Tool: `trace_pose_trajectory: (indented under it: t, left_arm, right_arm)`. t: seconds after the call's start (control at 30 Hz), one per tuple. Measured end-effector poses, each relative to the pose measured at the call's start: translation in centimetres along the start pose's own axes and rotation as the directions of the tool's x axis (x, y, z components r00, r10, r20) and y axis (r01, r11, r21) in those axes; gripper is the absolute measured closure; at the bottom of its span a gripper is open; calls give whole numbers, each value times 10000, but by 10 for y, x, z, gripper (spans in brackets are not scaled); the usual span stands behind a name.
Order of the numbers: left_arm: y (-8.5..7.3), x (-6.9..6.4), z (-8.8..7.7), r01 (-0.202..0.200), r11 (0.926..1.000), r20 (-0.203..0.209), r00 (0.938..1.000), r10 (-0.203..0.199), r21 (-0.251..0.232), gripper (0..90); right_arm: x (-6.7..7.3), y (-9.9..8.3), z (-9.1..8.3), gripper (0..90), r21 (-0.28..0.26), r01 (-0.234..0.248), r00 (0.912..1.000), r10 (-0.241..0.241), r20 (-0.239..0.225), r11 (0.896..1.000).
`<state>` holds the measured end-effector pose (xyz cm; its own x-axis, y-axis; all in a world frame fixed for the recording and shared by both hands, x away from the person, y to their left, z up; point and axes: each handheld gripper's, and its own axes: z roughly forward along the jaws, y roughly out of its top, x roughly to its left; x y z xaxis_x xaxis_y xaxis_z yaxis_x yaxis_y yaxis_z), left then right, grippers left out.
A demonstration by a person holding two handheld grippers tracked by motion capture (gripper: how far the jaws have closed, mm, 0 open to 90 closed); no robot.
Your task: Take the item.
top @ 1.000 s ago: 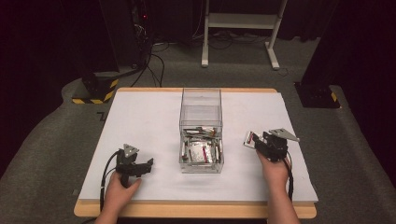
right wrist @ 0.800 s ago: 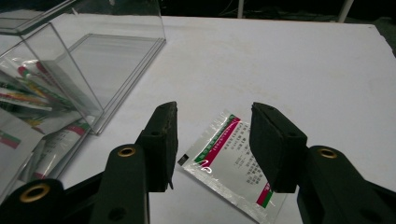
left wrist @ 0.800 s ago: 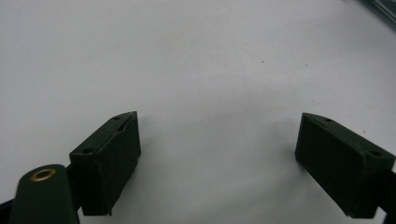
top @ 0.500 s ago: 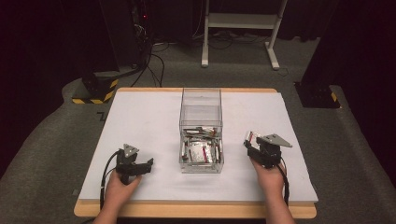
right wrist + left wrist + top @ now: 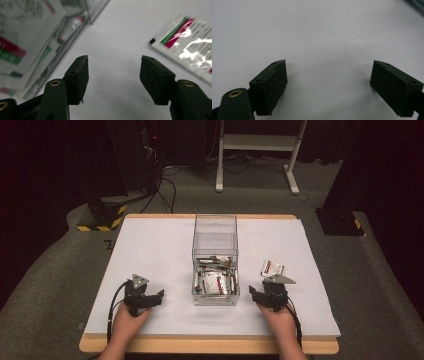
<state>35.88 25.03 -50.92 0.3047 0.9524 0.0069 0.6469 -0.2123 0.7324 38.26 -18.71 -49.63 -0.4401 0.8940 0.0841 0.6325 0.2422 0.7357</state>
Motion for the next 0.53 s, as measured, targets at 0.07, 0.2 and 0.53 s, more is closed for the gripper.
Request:
trace_pose_trajectory:
  t: [0.07, 0.2, 0.53]
  left_arm:
    - [0, 0, 0, 2, 10000, -2, 10000, -2, -3, 143]
    - [0, 0, 0, 23, 10000, 5, 10000, -23, -5, 143]
    - [0, 0, 0, 1, 10000, -2, 10000, -1, -4, 143]
  right_arm:
    - [5, -6, 4, 322, 121, 245, 9997, -246, 47, 9996]
    - [16, -7, 6, 304, 245, 959, 9934, -972, 601, 9951]
    - [14, -7, 6, 301, 256, 826, 9952, -838, 502, 9963]
